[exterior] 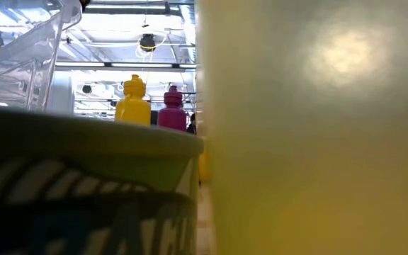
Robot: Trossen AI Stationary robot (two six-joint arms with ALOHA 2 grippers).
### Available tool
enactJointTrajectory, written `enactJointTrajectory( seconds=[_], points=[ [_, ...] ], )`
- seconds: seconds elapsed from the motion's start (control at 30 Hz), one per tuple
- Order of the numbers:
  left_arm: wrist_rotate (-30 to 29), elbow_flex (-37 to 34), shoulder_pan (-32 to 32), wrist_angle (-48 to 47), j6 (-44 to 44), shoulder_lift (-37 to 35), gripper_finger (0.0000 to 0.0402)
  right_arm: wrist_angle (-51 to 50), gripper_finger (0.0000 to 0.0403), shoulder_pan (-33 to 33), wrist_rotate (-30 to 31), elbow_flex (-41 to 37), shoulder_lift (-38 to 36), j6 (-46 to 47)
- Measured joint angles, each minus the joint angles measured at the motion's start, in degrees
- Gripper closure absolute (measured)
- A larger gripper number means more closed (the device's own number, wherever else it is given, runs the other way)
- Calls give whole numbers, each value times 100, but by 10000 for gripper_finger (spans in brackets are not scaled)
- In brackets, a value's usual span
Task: Pick & Place Food Item
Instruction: Adjust the transparent bin on the table, then put the red tomato into the transparent bin
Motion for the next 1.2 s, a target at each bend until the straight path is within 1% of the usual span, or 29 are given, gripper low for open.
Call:
enactJointTrajectory(
  seconds=[0.07, 0.17, 0.23, 0.33, 0.5, 0.7, 0.93, 1.07, 1.13, 1.2],
  points=[
    [327, 0, -20, -248, -128, -79, 401, -1, 69, 2, 0, -1, 0, -17],
    [655, 2, -83, -564, -495, -132, 401, 0, 69, 2, -2, -2, 0, -64],
    [739, 0, -120, -770, -695, -65, 401, 20, 69, 0, -2, -2, 0, -68],
    [1049, -2, -123, -734, -820, 166, 401, 17, 69, 0, 3, -2, 0, -110],
    [1310, -2, -44, -93, -617, 569, 401, 42, 69, -1, 11, -2, 0, -147],
    [1577, -7, 248, 866, -217, 865, 401, 42, 69, -2, 13, -2, 0, -216],
    [1551, -4, 681, 1960, 6, 1040, 401, 43, 69, -4, 13, -2, 0, -355],
    [1467, -4, 886, 2130, 118, 901, 401, 138, 69, -7, 14, -2, 0, -414],
    [1173, -4, 913, 2096, 248, 665, 401, 235, 69, 1, 16, -2, 0, -504],
    [656, -4, 915, 1872, 439, 318, 401, 332, 70, 32, 16, -2, 0, -578]
  ],
)
